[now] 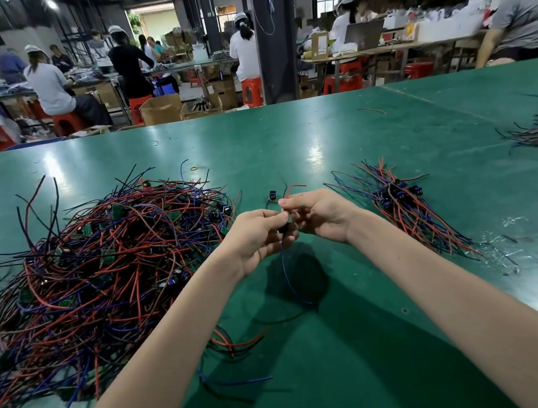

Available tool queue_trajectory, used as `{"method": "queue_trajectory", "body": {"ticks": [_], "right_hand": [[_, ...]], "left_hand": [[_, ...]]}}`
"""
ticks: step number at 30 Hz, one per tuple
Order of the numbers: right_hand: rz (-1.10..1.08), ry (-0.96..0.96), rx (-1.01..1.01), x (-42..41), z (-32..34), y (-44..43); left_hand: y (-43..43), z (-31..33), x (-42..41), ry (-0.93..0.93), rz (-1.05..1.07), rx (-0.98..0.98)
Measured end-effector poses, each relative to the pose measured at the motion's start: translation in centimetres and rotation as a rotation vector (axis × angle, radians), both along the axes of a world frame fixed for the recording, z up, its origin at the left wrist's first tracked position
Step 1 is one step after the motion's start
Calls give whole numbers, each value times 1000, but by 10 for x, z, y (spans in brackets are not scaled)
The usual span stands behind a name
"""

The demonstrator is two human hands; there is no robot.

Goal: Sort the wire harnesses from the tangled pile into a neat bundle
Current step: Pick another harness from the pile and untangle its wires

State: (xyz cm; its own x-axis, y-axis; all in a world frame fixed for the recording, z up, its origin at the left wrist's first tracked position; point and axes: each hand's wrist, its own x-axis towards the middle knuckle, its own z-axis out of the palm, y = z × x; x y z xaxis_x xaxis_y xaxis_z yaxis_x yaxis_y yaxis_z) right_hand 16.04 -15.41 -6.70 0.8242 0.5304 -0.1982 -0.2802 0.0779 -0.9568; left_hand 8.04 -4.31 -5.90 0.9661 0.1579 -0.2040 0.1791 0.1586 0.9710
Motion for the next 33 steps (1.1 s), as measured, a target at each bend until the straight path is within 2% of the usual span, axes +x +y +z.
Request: {"method": "queue_trajectory", "body": {"ticks": [5, 10, 16, 22, 33], "right_hand": [[-63, -39, -3, 1, 1, -4], [-59, -179, -93, -2, 3, -7], [12, -103, -50, -4, 10, -11], [32, -75, -39, -4, 15, -14], [-73, -178, -129, -2, 9, -6]], "left_hand": [[-2, 0, 0, 22, -34, 36], [1, -1, 0, 70, -41, 60], [-1, 0, -1, 116, 28, 60], [-1, -2, 0, 82, 33, 59], [-12, -10, 0, 79, 37, 60]]}}
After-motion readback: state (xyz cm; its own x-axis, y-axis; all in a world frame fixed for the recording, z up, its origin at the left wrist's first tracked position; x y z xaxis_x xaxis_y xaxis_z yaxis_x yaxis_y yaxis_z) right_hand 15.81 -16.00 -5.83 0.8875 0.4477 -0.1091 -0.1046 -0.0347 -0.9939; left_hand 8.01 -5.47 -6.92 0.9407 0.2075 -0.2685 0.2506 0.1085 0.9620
